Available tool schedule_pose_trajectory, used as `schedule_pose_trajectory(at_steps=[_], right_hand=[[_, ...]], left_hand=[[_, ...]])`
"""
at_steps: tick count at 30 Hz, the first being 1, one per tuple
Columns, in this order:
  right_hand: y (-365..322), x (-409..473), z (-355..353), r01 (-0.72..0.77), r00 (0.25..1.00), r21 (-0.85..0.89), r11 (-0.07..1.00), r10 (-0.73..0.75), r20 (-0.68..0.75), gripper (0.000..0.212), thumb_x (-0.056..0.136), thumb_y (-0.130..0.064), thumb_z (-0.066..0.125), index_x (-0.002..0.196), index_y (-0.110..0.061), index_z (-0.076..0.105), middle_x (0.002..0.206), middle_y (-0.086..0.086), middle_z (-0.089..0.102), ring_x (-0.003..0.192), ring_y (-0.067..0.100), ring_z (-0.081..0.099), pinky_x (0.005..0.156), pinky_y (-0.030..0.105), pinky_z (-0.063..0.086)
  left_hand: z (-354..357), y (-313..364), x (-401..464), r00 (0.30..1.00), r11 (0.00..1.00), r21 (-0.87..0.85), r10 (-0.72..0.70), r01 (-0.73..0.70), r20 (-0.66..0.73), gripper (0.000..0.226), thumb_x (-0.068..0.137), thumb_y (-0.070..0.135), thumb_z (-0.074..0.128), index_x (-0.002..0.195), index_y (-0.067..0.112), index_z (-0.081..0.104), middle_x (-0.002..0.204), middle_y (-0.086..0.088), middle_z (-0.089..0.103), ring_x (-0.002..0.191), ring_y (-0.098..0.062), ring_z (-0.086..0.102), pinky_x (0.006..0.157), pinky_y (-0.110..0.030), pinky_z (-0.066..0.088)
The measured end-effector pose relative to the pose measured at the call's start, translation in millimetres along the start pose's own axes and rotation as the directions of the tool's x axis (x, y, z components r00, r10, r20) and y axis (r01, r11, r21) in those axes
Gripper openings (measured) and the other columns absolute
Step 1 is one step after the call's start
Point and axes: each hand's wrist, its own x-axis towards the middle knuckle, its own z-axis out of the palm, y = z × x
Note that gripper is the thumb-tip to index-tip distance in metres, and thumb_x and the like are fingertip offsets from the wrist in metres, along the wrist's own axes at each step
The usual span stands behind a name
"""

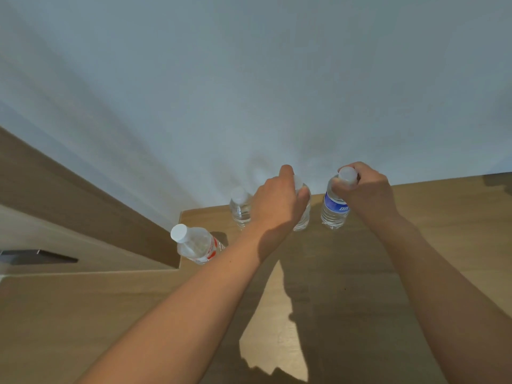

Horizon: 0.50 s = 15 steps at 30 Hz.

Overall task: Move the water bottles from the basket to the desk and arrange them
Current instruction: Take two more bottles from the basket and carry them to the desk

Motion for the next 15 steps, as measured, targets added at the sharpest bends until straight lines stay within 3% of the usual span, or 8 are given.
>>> schedule_pose_trajectory(at_steps=[6, 11, 15], right_hand=[[7.5, 0.6, 2.9, 0.111, 0.993, -0.048, 0.993, -0.113, -0.043, 0.023, 0.082, -0.029, 0.069, 0.099, -0.016, 0.063, 0.087, 0.002, 0.067, 0.083, 0.028, 0.063, 0.076, 0.046, 0.055], [7.7, -3.2, 0.5, 0.088, 0.995, -0.034, 0.996, -0.089, -0.044, 0.022, 0.082, -0.03, 0.068, 0.1, -0.018, 0.063, 0.087, -0.002, 0.066, 0.082, 0.024, 0.063, 0.073, 0.04, 0.055], [1.1, -7.3, 6.2, 0.037, 0.997, -0.042, 0.998, -0.04, -0.066, 0.015, 0.081, -0.021, 0.063, 0.095, -0.014, 0.064, 0.085, 0.0, 0.066, 0.083, 0.025, 0.061, 0.073, 0.034, 0.051]], left_hand=[[14.5, -12.8, 14.8, 0.999, 0.998, -0.05, -0.026, 0.025, -0.023, 0.021, 0.094, 0.029, 0.048, 0.101, 0.009, 0.045, 0.086, -0.012, 0.061, 0.077, -0.037, 0.055, 0.067, -0.044, 0.048], [13.9, -12.8, 26.1, 0.999, 0.999, -0.008, -0.034, 0.034, 0.013, 0.02, 0.095, 0.025, 0.048, 0.102, 0.008, 0.041, 0.086, -0.011, 0.056, 0.077, -0.035, 0.052, 0.061, -0.036, 0.036], [15.1, -8.9, 31.8, 0.992, 0.993, 0.031, -0.113, 0.111, 0.064, 0.018, 0.096, 0.024, 0.046, 0.101, 0.009, 0.038, 0.091, -0.012, 0.054, 0.078, -0.035, 0.051, 0.063, -0.034, 0.034]])
